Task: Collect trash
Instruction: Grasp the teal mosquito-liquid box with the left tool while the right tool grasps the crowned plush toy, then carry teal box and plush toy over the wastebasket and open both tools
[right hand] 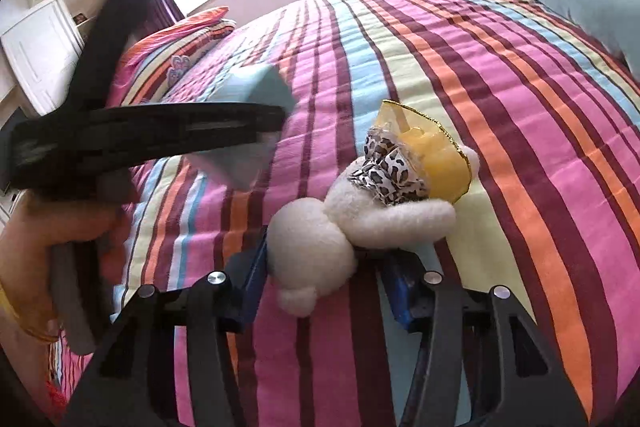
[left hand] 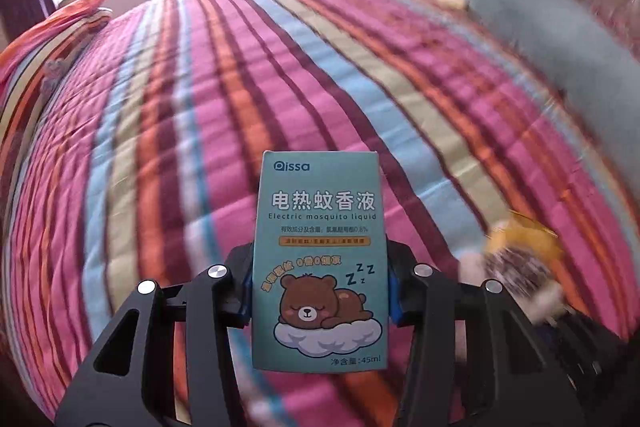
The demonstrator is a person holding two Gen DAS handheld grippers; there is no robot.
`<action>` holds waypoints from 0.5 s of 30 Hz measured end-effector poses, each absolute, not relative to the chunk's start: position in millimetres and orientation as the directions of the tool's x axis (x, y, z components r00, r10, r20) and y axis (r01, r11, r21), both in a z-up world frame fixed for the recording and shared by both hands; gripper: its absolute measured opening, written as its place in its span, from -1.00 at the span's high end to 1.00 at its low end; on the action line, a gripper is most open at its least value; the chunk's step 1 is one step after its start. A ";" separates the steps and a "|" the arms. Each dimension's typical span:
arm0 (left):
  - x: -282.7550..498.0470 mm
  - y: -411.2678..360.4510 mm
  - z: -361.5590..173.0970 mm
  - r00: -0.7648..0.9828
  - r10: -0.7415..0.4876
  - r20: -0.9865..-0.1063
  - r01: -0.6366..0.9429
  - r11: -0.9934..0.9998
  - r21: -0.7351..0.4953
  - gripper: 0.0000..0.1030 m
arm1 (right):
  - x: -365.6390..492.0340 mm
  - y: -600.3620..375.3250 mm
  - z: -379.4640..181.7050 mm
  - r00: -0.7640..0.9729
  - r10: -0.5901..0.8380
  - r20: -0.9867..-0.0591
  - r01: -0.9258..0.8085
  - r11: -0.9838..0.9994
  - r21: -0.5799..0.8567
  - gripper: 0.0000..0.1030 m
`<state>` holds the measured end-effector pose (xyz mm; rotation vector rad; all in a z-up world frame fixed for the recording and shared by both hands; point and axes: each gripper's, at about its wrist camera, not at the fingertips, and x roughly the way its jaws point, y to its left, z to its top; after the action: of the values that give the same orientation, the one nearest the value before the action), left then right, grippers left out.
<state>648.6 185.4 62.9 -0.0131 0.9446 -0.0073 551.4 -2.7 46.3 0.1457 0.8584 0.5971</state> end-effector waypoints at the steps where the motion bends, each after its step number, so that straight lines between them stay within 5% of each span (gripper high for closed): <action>1: 635.3 192.6 69.1 0.598 -0.014 -0.801 -0.008 1.000 -0.024 0.10 | 548.9 -1.7 49.4 0.507 0.558 -0.657 -0.452 0.821 0.349 0.05; 10: 406.6 205.5 124.1 0.695 -0.022 -0.719 -0.021 0.998 -0.051 0.10 | 459.1 -45.8 98.6 0.494 0.716 -0.492 -0.556 0.696 0.455 0.05; 15: 259.1 170.3 123.8 0.733 -0.029 -0.679 0.006 0.999 -0.036 0.10 | 325.5 -91.8 109.7 0.464 0.738 -0.491 -0.685 0.650 0.329 0.05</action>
<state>259.1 170.3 123.8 -0.0320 0.7473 -0.0188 325.5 -91.8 109.7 0.0898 0.6477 0.8757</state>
